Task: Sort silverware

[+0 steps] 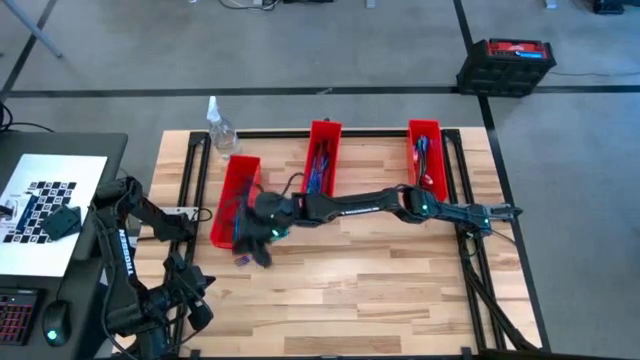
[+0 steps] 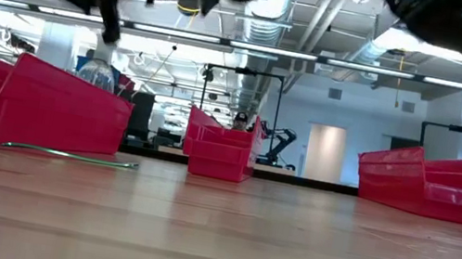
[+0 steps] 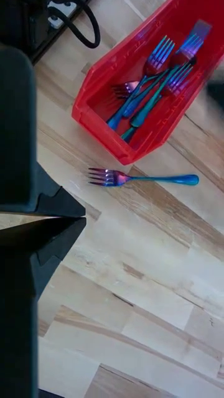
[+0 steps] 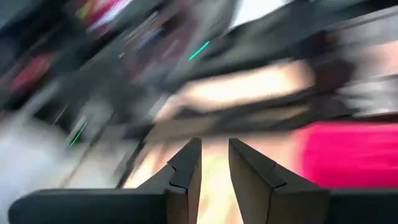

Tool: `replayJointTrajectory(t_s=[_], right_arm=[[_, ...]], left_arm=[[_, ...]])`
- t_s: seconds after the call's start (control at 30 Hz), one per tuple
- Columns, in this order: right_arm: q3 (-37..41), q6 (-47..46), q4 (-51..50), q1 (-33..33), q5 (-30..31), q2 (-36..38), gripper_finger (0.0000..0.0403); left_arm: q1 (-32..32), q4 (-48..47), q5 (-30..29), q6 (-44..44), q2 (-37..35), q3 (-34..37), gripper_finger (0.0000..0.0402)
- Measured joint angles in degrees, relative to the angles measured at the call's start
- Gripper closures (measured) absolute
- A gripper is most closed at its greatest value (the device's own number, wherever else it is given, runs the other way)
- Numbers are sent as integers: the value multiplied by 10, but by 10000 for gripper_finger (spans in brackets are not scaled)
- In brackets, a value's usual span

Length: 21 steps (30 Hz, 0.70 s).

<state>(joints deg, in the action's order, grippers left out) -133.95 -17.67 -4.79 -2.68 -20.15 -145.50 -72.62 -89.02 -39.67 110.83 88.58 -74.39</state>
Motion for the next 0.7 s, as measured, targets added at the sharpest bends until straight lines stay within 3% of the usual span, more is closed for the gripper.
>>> replayJointTrajectory(t_s=[0.1, 0.2, 0.3, 0.7], right_arm=[[0, 123, -149, -17, -51, 24, 333], [0, 270, -295, -32, -5, 33, 332], [1, 345, -380, -42, 58, 16, 332], [1, 347, -280, -25, 113, -19, 321]], left_arm=[[0, 0, 0, 0, 0, 0, 402], [0, 0, 0, 0, 0, 0, 402], [0, 0, 0, -1, 0, 0, 402], [0, 0, 1, 0, 0, 0, 402]])
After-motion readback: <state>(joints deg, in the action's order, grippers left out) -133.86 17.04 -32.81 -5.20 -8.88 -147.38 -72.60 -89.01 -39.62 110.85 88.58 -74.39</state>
